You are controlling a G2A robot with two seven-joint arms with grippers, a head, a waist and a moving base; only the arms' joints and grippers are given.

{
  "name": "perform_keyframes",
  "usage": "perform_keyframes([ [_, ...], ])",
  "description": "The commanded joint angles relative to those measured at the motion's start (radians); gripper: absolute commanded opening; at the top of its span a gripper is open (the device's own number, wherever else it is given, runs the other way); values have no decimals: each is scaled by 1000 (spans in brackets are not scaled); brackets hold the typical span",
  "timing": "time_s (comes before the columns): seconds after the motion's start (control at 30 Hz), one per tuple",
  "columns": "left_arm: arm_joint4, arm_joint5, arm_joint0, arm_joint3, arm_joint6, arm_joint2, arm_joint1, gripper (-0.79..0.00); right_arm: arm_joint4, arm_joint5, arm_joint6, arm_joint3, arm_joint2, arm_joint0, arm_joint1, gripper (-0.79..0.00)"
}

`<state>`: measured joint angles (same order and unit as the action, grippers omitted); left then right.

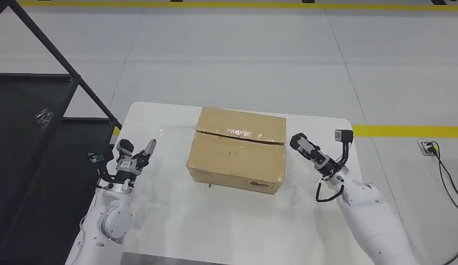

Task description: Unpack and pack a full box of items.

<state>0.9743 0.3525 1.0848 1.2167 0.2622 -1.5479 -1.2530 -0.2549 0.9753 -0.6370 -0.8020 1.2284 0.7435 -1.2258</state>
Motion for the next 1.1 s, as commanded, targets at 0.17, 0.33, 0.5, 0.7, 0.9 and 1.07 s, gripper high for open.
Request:
perform_keyframes([
  [0.17, 2, 1, -17, -11, -2, 25, -3, 0, -220, -104, -273, -75, 18, 29, 24, 0],
  [0.33, 2, 6, -25, -15, 0, 33, -3, 0, -321, -183, -391, -101, 16, 29, 31, 0],
  [0.5, -1, 11, -28, -18, 1, 33, -3, 0, -324, -206, -414, -116, 14, 31, 39, 0],
  [0.7, 9, 11, -35, -25, -7, 37, -1, 0, -218, -191, -371, -111, 6, 20, 45, 0],
  [0.9, 83, 6, -38, -42, -15, 69, -1, 0, -201, -198, -359, -128, -4, 25, 44, 0],
  [1.07, 146, 23, -38, -50, -15, 107, -1, 0, -222, -195, -384, -143, -5, 34, 46, 0],
])
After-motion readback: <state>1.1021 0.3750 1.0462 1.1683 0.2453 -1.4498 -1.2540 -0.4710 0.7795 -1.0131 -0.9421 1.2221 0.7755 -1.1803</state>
